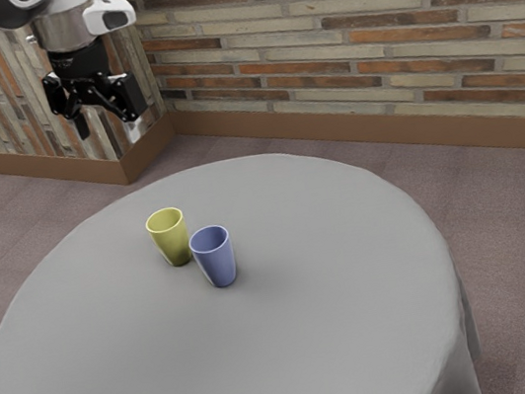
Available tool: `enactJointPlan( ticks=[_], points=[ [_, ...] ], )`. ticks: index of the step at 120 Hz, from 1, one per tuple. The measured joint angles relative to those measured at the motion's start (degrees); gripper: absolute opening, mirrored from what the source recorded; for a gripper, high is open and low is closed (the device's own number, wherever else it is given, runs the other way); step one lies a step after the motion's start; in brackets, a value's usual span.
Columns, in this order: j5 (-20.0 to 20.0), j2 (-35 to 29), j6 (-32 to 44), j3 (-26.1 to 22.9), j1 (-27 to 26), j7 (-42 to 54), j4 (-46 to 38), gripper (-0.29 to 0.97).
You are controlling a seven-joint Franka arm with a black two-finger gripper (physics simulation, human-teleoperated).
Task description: Place the left cup onto the right cup
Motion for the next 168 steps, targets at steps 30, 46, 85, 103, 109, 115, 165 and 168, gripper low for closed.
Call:
enactJointPlan(
  ticks=[30, 46, 85, 103, 109, 115, 165, 168],
  points=[
    [0.1, 0.0, 0.0, 0.1, 0.0, 0.1, 0.0, 0.68],
    [0.3, 0.1, 0.1, 0.5, -0.5, 0.6, -0.1, 0.68],
    [0.7, 0.1, 0.8, 3.5, -2.6, 1.6, -2.2, 0.68],
    [0.7, -0.9, 2.0, 5.2, -2.8, 2.2, -5.3, 0.68],
    [0.7, -1.2, 2.6, 5.8, -2.9, 2.5, -6.3, 0.68],
    [0.7, -1.5, 3.2, 6.3, -2.8, 2.7, -7.4, 0.68],
    [0.7, -3.0, 9.9, 8.8, 0.1, 4.5, -15.6, 0.68],
    [0.7, -3.0, 10.3, 8.9, 0.2, 4.6, -16.0, 0.68]
  ],
)
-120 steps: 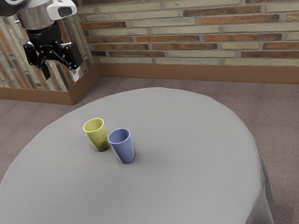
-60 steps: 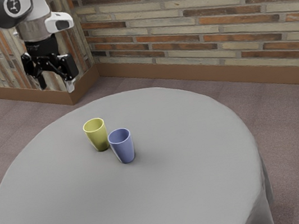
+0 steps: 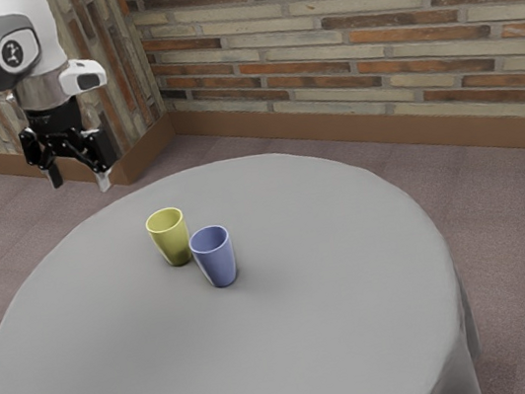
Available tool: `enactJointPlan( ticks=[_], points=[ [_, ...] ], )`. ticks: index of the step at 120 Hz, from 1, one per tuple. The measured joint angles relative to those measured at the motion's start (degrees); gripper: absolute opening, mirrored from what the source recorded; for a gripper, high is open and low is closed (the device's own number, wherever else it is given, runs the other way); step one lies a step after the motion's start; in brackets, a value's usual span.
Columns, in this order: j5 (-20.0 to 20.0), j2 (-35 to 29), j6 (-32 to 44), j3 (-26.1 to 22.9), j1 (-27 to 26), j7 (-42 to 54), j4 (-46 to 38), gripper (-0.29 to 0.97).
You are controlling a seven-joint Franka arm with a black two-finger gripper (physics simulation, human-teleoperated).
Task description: Place the left cup onto the right cup
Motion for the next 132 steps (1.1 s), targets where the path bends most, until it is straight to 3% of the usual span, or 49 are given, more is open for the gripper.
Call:
enactJointPlan(
  ticks=[90, 132],
  points=[
    [-0.1, 0.6, 9.2, 3.3, -2.1, 2.0, -6.9, 0.68],
    [-0.1, 2.8, 10.7, 4.6, 0.5, 2.4, -6.6, 0.68]
  ],
)
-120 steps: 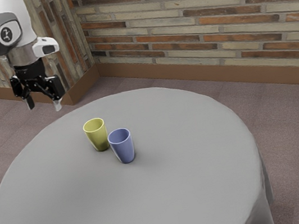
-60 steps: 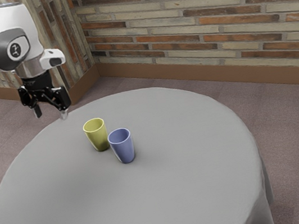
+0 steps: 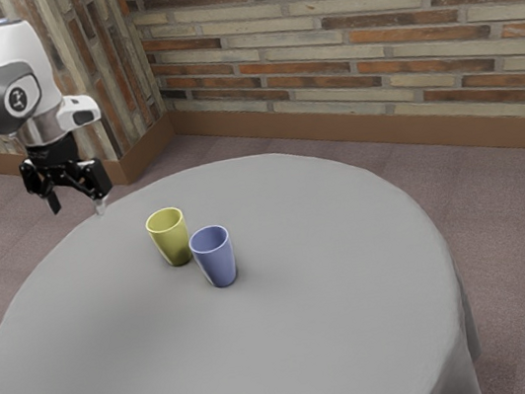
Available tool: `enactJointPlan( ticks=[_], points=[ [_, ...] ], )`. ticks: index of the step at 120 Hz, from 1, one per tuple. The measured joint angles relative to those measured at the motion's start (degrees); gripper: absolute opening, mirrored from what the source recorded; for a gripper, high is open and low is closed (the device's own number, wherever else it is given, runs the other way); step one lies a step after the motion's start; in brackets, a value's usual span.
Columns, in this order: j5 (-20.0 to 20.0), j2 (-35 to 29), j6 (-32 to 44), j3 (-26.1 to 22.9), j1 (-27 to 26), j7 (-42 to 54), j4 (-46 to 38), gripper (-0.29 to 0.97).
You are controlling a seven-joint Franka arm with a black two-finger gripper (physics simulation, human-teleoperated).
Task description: Place the left cup onto the right cup
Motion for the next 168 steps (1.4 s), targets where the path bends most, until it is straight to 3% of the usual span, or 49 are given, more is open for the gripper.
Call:
enactJointPlan(
  ticks=[89, 168],
  points=[
    [-1.0, 15.2, 2.0, -0.6, 4.9, 1.0, 11.7, 0.68],
    [-1.5, 22.4, 2.0, -3.0, 6.4, 4.8, 18.7, 0.68]
  ],
)
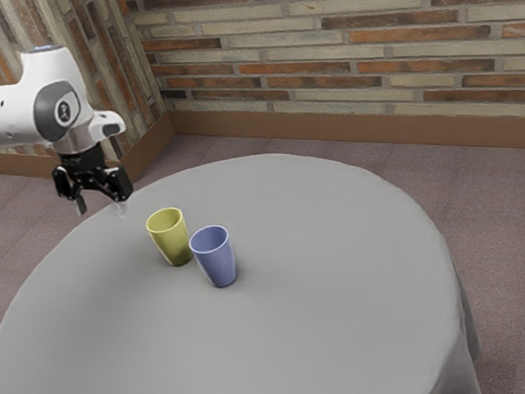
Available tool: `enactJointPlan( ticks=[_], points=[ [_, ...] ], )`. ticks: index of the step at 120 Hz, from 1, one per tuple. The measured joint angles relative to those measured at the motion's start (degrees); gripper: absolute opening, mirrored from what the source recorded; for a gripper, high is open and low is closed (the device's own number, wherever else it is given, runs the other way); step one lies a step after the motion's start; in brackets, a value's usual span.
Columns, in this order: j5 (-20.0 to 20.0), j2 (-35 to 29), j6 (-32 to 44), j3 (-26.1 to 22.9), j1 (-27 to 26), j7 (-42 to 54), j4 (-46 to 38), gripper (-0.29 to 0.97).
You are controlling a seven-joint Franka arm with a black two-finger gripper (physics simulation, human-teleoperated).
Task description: Place the left cup onto the right cup
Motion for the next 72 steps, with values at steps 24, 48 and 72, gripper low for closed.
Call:
enactJointPlan(
  ticks=[24, 48, 72],
  points=[
    [0.1, 0.9, 0.7, -0.2, 0.0, 2.8, 0.7, 0.68],
    [0.0, 2.6, 1.2, -0.2, 0.4, 5.8, 2.6, 0.68],
    [0.1, 4.6, 1.4, -0.3, 0.4, 8.5, 4.9, 0.68]
  ],
)
